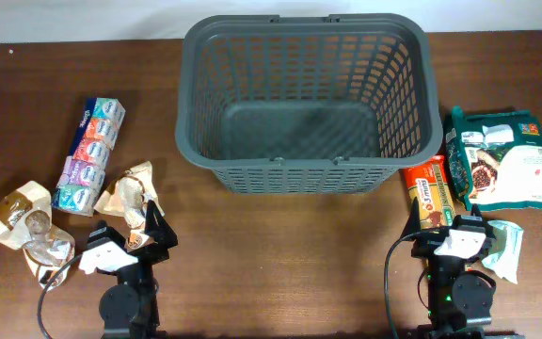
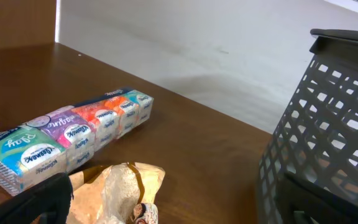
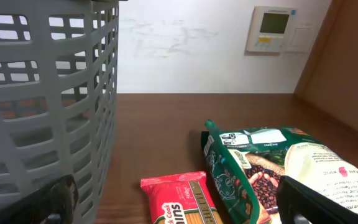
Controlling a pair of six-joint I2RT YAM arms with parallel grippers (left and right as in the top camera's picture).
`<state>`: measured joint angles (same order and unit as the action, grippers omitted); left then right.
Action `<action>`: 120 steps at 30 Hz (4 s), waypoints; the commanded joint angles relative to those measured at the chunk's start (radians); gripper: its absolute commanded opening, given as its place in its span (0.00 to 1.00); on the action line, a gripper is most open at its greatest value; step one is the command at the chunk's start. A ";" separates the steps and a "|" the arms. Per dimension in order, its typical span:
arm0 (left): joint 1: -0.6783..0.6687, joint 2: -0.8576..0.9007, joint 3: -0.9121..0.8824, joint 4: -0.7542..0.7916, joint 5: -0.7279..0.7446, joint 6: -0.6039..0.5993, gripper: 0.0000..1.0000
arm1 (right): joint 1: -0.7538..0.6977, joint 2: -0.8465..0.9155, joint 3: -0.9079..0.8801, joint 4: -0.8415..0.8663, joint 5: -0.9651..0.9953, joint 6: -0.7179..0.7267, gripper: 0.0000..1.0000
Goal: Pack container
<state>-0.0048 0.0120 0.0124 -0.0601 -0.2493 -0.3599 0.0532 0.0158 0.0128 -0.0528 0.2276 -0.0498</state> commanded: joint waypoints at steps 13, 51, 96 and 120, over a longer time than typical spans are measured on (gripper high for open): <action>0.004 -0.006 -0.003 -0.001 0.011 0.009 0.99 | 0.006 -0.010 -0.007 -0.004 0.016 0.002 0.99; 0.004 -0.006 -0.003 -0.001 0.010 0.009 0.99 | 0.006 -0.010 -0.007 -0.004 0.016 0.002 0.99; 0.003 0.910 1.465 -0.776 0.454 0.385 0.99 | 0.005 0.515 1.317 -0.729 -0.119 0.058 0.99; 0.187 1.335 1.752 -1.093 0.388 0.558 0.99 | -0.319 1.177 2.012 -1.292 -0.036 0.057 0.99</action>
<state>0.1703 1.3460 1.7664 -1.1526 0.1127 0.1459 -0.1566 1.1801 2.0068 -1.3529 0.2832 -0.0002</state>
